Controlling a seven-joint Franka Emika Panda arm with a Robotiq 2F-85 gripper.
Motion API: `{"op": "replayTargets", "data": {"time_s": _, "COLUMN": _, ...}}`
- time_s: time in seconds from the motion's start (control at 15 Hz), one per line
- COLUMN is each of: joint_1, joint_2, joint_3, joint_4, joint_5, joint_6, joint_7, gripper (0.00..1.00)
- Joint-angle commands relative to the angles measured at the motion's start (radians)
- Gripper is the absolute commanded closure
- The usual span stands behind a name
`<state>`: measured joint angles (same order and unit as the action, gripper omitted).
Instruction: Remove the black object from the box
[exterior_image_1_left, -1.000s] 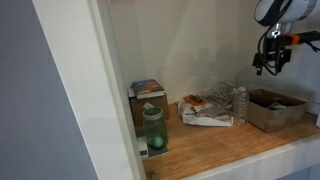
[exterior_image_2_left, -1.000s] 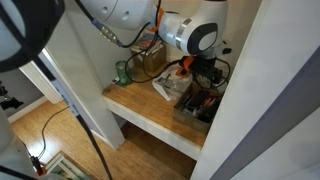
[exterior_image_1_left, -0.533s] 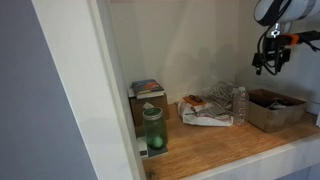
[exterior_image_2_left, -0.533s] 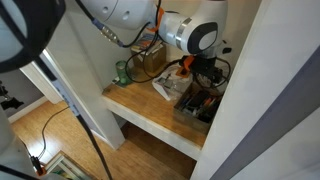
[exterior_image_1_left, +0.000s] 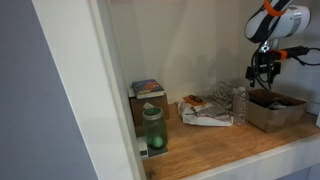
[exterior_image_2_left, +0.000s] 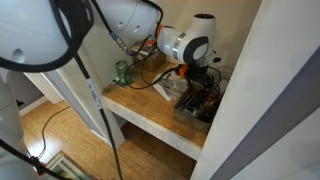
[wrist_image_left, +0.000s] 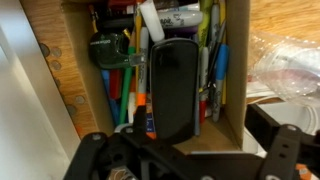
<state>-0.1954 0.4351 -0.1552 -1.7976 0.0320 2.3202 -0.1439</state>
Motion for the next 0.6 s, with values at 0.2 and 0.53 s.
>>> {"op": "replayTargets", "data": {"time_s": 0.2, "joint_1": -0.007, "joint_2": 0.103, "joint_3": 0.006, "joint_4": 0.085, "joint_5": -0.031, "joint_6": -0.002, "joint_7": 0.010, "gripper": 0.00}}
{"op": "replayTargets", "data": {"time_s": 0.53, "joint_1": -0.002, "joint_2": 0.159, "joint_3": 0.004, "joint_4": 0.128, "joint_5": -0.056, "joint_6": 0.030, "joint_7": 0.014, "gripper": 0.00}}
